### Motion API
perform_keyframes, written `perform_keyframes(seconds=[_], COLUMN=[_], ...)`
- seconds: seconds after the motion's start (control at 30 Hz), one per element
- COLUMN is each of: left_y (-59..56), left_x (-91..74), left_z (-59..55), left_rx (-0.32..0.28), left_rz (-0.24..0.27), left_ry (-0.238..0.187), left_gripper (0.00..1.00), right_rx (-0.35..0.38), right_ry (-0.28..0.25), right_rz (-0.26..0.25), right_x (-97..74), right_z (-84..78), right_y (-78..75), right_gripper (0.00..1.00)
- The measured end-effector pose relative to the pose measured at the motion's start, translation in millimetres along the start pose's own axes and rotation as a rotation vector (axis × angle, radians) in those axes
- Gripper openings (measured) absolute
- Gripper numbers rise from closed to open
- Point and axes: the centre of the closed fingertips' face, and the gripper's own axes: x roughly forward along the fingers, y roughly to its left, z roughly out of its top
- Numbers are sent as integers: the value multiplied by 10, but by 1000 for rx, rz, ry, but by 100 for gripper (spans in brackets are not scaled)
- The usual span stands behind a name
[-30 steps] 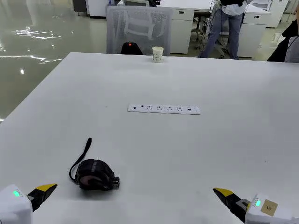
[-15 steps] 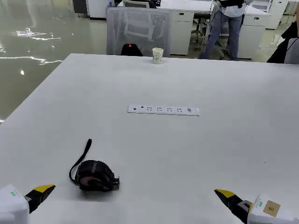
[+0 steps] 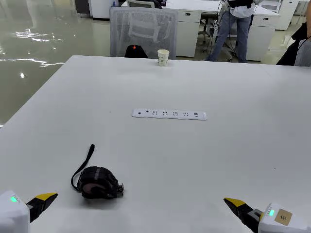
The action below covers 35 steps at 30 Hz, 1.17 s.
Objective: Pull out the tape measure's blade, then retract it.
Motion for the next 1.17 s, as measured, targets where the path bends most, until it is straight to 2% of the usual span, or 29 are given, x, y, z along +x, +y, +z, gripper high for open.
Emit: perform_keyframes(seconds=[0.73,1.17], left_y=[-58,-45], left_x=[6,6], left_z=[30,27], left_rx=[-6,19], left_rz=[-19,-15], left_ry=[-1,7], left_gripper=[99,99], right_rx=[3,4], right_ry=[4,8], right_rz=[1,5], right_x=[-13,-11], right_z=[-4,-1], right_y=[-4,-9], right_gripper=[99,99])
